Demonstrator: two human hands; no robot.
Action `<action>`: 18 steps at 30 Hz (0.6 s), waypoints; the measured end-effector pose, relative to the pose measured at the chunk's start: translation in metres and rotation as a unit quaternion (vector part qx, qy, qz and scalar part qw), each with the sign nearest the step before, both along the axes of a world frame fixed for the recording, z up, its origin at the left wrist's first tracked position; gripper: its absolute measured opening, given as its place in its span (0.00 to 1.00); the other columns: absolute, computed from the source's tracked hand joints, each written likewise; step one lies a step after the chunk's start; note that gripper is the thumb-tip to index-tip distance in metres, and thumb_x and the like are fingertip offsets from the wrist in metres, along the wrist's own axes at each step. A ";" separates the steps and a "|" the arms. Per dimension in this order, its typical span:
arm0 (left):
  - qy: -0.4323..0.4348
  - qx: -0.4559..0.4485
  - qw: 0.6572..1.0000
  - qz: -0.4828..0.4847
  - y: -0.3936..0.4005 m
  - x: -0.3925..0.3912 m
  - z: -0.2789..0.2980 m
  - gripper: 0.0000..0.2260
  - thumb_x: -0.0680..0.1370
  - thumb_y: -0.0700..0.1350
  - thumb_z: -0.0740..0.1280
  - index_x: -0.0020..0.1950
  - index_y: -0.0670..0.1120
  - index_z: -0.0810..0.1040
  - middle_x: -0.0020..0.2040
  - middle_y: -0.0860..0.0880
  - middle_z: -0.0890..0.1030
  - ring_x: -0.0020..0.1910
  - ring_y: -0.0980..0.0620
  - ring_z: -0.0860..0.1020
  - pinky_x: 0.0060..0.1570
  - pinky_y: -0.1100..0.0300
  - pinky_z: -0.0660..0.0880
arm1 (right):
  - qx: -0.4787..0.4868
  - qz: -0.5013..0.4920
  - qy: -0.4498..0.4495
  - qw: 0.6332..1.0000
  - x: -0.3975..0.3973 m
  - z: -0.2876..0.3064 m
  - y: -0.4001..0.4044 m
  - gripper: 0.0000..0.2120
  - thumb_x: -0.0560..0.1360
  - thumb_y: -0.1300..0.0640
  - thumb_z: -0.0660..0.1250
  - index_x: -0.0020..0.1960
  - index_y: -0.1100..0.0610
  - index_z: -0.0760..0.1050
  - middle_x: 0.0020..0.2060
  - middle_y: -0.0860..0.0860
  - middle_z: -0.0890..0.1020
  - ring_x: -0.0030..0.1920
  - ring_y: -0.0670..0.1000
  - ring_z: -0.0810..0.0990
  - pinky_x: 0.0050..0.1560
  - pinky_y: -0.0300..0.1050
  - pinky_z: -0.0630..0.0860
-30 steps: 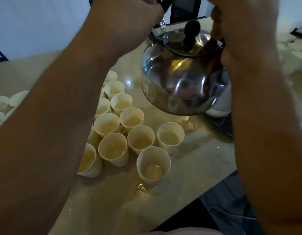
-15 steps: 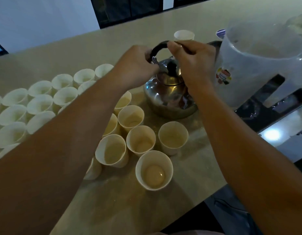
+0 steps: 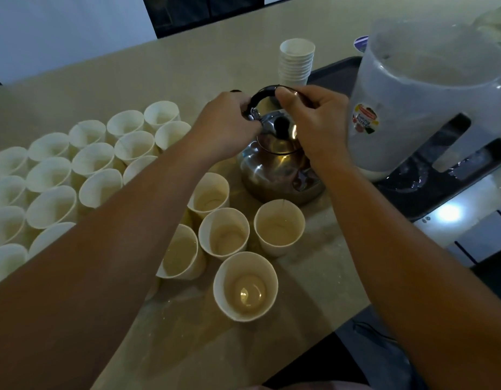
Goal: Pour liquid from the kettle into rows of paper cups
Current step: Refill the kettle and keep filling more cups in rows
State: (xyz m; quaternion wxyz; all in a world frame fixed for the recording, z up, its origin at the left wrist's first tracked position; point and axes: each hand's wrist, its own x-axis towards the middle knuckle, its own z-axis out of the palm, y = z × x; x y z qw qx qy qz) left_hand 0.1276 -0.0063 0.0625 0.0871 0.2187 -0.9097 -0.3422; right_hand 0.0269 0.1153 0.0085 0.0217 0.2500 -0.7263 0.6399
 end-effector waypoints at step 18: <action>-0.166 -0.144 0.966 -0.137 0.034 0.054 -0.005 0.10 0.74 0.48 0.75 0.55 0.54 0.82 0.48 0.53 0.79 0.46 0.54 0.78 0.41 0.61 0.72 | 0.384 0.191 -0.030 0.903 0.043 0.039 0.087 0.17 0.78 0.41 0.66 0.42 0.55 0.80 0.29 0.49 0.79 0.28 0.42 0.75 0.32 0.35 0.73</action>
